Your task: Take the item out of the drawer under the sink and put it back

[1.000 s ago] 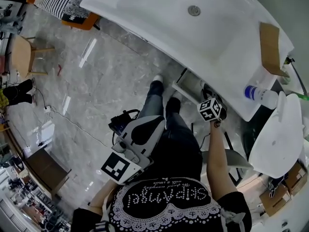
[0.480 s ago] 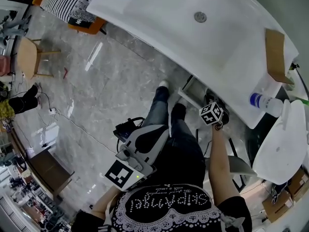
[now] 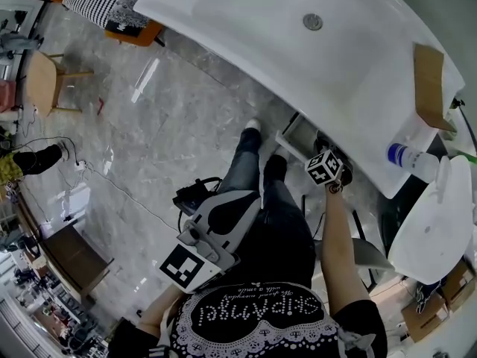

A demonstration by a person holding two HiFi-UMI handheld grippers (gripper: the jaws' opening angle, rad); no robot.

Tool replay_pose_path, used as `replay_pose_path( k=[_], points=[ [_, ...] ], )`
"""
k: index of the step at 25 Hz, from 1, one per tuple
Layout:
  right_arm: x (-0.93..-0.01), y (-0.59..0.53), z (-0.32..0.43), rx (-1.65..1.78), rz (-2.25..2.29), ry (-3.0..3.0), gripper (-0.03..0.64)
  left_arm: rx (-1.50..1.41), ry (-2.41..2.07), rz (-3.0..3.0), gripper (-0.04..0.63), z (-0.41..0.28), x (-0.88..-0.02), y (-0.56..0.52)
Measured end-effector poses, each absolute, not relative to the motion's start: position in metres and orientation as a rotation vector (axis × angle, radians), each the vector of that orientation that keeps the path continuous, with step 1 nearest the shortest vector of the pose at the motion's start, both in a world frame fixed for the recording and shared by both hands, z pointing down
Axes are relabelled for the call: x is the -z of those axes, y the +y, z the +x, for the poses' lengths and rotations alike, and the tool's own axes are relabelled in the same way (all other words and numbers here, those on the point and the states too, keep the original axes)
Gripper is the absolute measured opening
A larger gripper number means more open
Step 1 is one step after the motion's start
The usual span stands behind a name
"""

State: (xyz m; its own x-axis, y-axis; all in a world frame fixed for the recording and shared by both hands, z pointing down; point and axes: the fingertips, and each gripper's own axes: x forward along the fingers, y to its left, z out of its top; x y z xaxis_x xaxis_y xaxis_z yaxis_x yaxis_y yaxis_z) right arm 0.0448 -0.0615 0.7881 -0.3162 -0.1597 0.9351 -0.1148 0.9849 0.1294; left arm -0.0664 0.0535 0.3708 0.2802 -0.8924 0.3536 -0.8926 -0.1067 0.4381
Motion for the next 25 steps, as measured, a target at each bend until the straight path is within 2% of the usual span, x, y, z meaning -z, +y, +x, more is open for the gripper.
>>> replay_pose_path(
  k=[25],
  points=[
    [-0.776,-0.067,0.041,0.017,0.219,-1.964,0.031,0.005,-1.571,1.969,0.005,-0.065,-0.374,0.05]
  ],
)
